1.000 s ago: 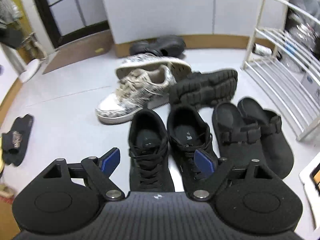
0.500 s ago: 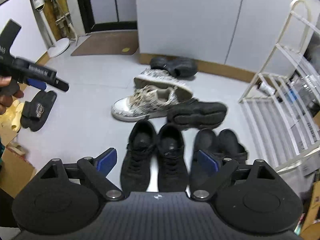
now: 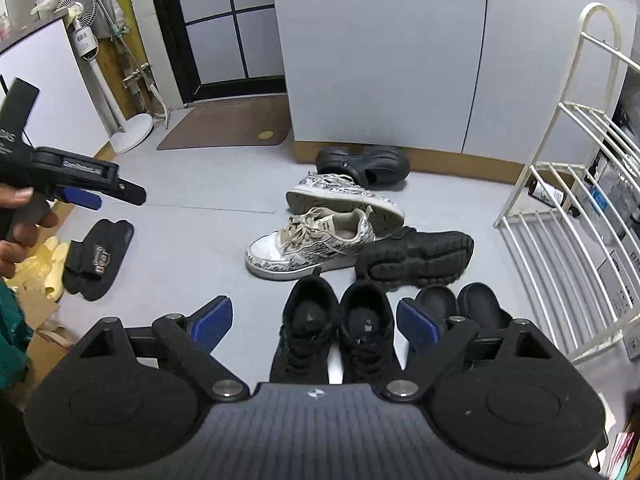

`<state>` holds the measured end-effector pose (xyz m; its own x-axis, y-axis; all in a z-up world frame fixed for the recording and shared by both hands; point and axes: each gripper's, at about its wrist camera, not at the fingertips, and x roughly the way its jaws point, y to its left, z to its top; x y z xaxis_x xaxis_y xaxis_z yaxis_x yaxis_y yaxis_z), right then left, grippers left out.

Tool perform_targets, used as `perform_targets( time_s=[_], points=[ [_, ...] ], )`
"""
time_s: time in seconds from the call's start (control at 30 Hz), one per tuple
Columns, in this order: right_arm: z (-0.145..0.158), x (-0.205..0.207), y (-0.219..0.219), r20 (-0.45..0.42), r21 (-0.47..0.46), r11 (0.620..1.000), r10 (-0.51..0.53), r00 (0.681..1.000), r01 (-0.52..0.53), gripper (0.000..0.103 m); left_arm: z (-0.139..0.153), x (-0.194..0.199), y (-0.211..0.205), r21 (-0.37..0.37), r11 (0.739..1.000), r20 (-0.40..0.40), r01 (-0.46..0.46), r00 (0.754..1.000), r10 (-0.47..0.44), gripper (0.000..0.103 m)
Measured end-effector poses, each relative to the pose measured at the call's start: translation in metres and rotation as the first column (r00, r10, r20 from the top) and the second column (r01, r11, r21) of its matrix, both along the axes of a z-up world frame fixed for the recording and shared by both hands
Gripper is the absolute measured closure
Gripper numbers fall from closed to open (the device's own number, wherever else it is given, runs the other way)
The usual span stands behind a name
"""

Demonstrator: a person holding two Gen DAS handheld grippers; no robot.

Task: Organize scattered shoes
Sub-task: 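Pull the right gripper back from the row of black shoes, then move the left gripper down to the laces of the white-beige sneaker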

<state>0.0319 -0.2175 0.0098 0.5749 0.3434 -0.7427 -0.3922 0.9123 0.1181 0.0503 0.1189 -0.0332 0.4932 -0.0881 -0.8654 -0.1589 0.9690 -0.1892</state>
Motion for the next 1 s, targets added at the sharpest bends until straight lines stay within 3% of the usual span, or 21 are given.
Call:
perform_targets(
  time_s=[0.13,0.23,0.37,0.6,0.83,1.0],
  points=[
    [-0.009,0.010,-0.001,0.000,-0.024,1.000,-0.020,1.000,0.020,0.011,-0.020,0.009,0.002,-0.057,0.998,-0.021,-0.013,1.000,0.012,0.013],
    [-0.015,0.017,0.000,-0.002,-0.050,0.998,-0.036,0.999,0.036,0.011,-0.047,0.022,0.006,-0.028,0.999,-0.046,-0.045,0.998,0.044,0.015],
    [-0.009,0.035,0.000,-0.021,0.003,0.998,-0.057,0.998,0.057,0.011,-0.070,0.035,0.005,-0.019,0.996,-0.096,-0.084,0.992,0.082,0.017],
    [-0.004,0.060,-0.009,-0.046,-0.050,0.997,-0.064,0.997,0.062,0.011,-0.093,0.078,-0.007,-0.038,0.996,-0.124,-0.079,0.990,0.073,0.017],
    [-0.002,0.081,-0.026,-0.043,-0.080,0.994,-0.082,0.996,0.078,0.011,-0.120,0.119,-0.024,-0.030,0.998,-0.139,-0.054,0.989,0.050,0.017],
    [-0.011,0.091,-0.035,-0.093,-0.100,0.990,-0.106,0.990,0.097,0.011,-0.125,0.150,-0.035,-0.005,0.998,-0.084,-0.056,0.995,0.055,0.017]
  ],
)
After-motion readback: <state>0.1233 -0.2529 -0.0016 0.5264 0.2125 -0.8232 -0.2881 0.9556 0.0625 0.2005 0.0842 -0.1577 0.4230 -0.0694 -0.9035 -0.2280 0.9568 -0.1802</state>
